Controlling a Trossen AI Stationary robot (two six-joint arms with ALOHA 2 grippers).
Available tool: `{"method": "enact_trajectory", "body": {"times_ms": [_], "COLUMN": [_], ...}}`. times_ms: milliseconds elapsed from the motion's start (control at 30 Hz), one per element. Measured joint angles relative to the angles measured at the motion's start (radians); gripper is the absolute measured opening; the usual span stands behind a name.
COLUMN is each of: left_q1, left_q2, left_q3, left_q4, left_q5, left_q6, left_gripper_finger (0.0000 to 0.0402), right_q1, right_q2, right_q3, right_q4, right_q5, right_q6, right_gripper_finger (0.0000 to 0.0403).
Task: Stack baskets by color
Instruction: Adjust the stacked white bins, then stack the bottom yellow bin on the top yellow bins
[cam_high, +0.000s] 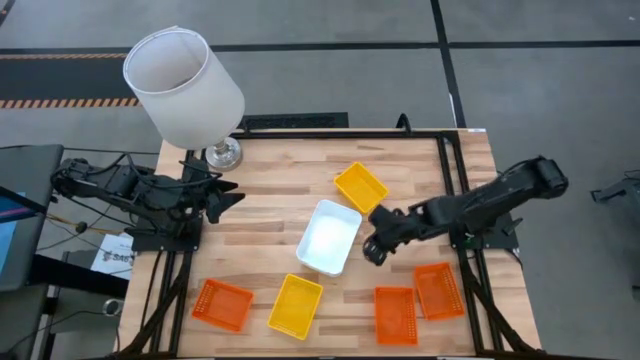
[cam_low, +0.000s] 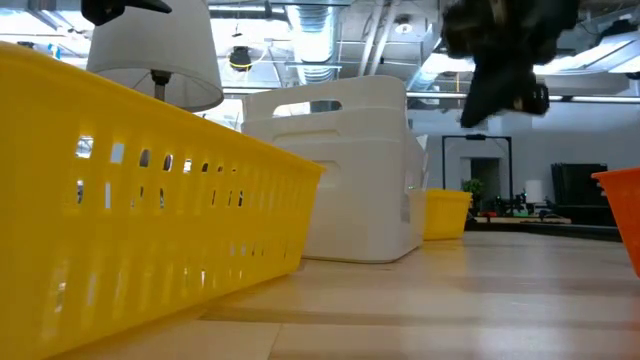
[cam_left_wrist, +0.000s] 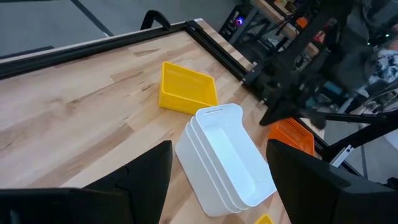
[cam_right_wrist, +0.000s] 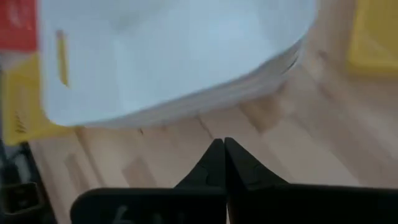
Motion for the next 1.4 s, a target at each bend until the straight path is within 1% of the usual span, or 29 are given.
{"method": "enact_trajectory", "body": {"times_ms": [100,233,433,633,867,967,1000,1100,1167,1233,1300,1400], "left_q1": [0.000,0.000,0.000,0.000,0.000,0.000,0.000,0.000,0.000,0.000,0.000,0.000], "left_q2": [0.000,0.000,0.000,-0.001,0.000,0.000,0.000,0.000,0.000,0.000,0.000,0.000], "left_q3": [0.000,0.000,0.000,0.000,0.000,0.000,0.000,0.000,0.000,0.000,0.000,0.000], "left_q4": [-0.001,-0.011,-0.021,-0.028,-0.032,-0.033,-0.034,-0.044,-0.048,-0.051,-0.054,-0.055], "left_q5": [0.007,0.008,0.015,0.017,0.013,0.011,0.017,0.028,0.032,0.033,0.032,0.032], "left_q6": [0.003,0.003,0.002,-0.002,0.016,0.017,0.017,0.014,0.013,0.016,0.028,0.051], "left_gripper_finger": [0.0249,0.0249,0.0249,0.0249,0.0249,0.0249,0.0249,0.0249,0.0249,0.0249,0.0249,0.0249], "right_q1": [-0.001,-0.018,-0.086,-0.219,-0.393,-0.450,-0.459,-0.434,-0.389,-0.324,-0.248,-0.135], "right_q2": [0.090,0.193,0.308,0.319,0.320,0.317,0.300,0.242,0.205,0.184,0.175,0.192], "right_q3": [0.000,0.000,0.000,0.003,0.062,0.098,0.110,0.164,0.192,0.214,0.232,0.255], "right_q4": [0.026,0.145,0.309,0.417,0.509,0.494,0.476,0.448,0.372,0.323,0.314,0.287], "right_q5": [-0.047,-0.053,-0.089,-0.106,-0.106,-0.111,-0.127,-0.156,-0.169,-0.184,-0.184,-0.177], "right_q6": [0.023,0.007,-0.073,-0.180,-0.325,-0.353,-0.375,-0.427,-0.456,-0.506,-0.558,-0.654], "right_gripper_finger": [0.0004,0.0004,0.0003,0.0003,0.0002,0.0002,0.0002,0.0002,0.0003,0.0006,0.0008,0.0011]}}
